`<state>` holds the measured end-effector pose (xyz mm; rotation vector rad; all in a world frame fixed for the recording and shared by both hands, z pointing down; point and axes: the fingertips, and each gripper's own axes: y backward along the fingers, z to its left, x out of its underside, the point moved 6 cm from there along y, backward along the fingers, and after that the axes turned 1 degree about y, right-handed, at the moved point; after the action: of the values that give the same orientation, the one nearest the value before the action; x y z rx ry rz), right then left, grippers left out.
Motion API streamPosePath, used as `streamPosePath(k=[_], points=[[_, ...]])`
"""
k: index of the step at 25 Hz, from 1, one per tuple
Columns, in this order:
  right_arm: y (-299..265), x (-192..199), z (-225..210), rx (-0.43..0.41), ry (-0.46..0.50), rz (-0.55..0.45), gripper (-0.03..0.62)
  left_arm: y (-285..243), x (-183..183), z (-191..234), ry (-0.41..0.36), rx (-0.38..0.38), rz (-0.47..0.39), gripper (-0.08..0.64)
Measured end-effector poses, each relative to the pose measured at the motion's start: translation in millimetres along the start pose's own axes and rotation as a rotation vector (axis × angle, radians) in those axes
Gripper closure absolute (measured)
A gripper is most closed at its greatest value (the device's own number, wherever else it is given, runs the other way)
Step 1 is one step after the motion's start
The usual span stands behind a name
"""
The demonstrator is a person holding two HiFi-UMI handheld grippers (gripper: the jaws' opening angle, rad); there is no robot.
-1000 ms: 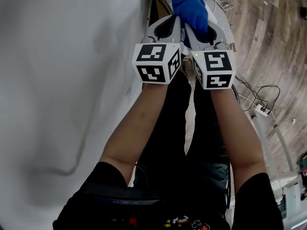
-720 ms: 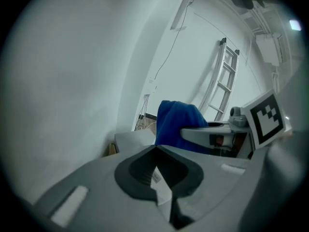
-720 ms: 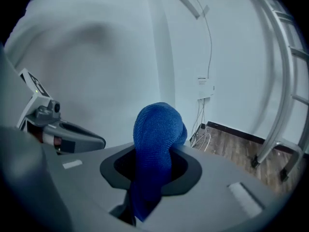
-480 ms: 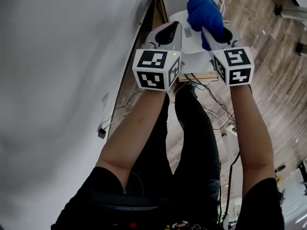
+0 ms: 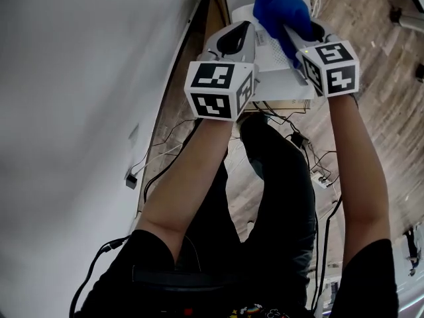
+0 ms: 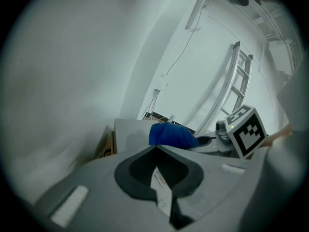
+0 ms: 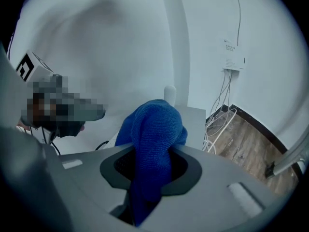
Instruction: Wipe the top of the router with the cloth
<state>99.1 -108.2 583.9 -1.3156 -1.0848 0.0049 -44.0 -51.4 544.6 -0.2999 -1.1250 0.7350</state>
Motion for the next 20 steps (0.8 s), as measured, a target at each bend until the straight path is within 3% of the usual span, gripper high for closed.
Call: streamPosePath(k=[11,20], points=[[26.7,-31.4,-14.6,0.039,-0.002,-0.078,0.471,0.0,-29.2,-16.5,-0.027,0.008,0.01,0.56],[110.2,-93.7,11.3,0.132,-0.063,-0.224,0.471,44.9,-85.9,-51.4,-0.086,0.063,0.019,0.56]])
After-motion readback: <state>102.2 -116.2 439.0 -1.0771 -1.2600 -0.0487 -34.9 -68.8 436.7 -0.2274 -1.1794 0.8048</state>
